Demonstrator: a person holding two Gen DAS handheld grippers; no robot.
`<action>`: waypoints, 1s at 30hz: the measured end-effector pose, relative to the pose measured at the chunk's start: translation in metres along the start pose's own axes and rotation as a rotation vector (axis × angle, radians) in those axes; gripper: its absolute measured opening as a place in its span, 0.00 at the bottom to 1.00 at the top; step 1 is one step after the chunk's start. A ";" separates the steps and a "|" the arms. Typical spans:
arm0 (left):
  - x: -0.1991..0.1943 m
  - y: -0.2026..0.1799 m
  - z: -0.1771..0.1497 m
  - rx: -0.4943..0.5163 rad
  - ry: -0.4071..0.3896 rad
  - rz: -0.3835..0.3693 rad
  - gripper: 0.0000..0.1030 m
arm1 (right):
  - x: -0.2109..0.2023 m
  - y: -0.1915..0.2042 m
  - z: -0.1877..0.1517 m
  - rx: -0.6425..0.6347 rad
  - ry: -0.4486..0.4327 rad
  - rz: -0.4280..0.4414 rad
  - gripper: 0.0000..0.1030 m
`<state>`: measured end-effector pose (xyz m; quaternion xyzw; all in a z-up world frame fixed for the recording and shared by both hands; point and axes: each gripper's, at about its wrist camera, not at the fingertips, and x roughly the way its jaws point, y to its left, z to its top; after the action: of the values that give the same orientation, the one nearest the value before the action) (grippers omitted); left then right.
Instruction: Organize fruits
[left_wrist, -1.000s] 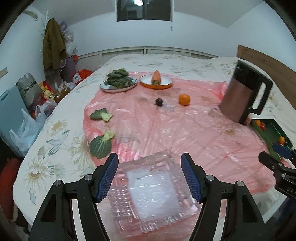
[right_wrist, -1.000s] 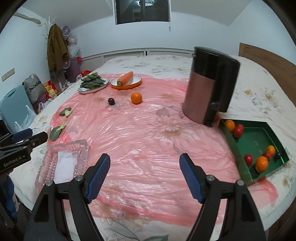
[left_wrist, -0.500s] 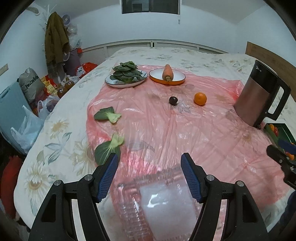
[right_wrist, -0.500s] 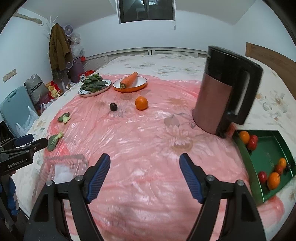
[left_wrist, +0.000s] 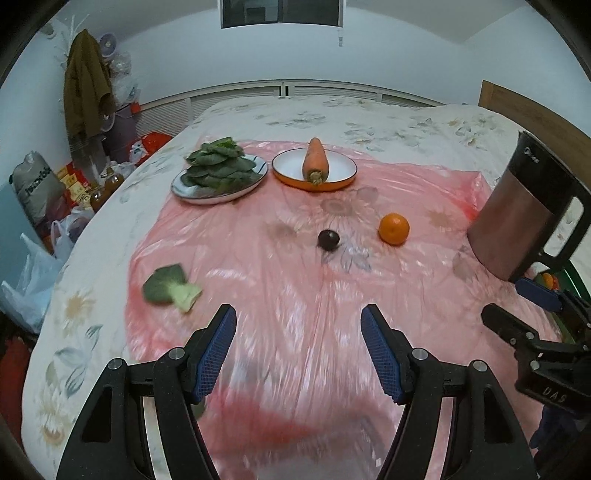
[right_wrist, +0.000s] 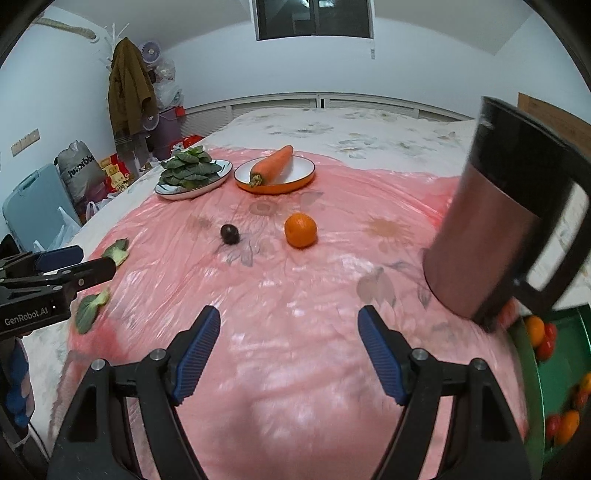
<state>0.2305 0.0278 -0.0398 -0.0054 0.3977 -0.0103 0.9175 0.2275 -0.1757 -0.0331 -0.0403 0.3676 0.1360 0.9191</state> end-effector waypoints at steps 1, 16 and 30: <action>0.006 -0.001 0.003 0.002 0.000 -0.003 0.62 | 0.007 -0.001 0.003 -0.003 -0.003 0.001 1.00; 0.107 -0.009 0.049 -0.020 0.105 -0.043 0.62 | 0.104 -0.022 0.053 0.014 0.080 0.064 1.00; 0.148 -0.027 0.062 0.098 0.135 -0.041 0.62 | 0.147 -0.035 0.081 0.050 0.130 0.066 1.00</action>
<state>0.3767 -0.0024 -0.1051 0.0324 0.4573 -0.0488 0.8874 0.3932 -0.1627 -0.0759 -0.0142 0.4311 0.1542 0.8889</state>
